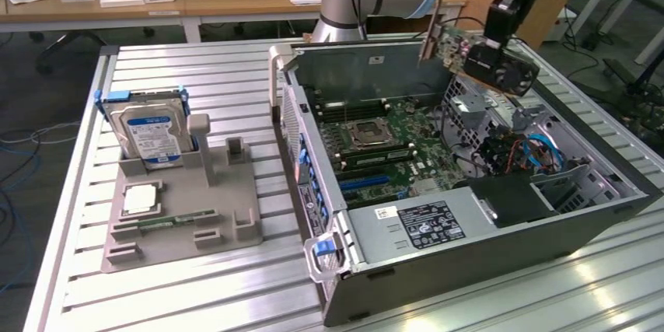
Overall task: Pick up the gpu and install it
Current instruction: 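Insert the gpu into the slot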
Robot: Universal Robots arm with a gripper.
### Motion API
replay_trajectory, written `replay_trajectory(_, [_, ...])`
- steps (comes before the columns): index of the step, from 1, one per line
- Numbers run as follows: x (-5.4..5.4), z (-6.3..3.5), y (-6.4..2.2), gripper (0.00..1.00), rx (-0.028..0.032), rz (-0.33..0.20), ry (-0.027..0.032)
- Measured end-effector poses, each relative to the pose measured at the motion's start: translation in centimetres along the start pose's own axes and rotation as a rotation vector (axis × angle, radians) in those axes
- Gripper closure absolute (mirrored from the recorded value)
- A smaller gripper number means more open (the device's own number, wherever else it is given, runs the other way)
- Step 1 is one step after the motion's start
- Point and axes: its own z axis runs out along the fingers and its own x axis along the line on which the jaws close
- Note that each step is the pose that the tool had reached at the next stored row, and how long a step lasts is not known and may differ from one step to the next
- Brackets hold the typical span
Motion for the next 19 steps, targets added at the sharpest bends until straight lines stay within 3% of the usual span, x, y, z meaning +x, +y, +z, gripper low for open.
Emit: replay_trajectory(19, [0.01,0.38,0.01,0.73,-0.0100,-0.344,-0.0125])
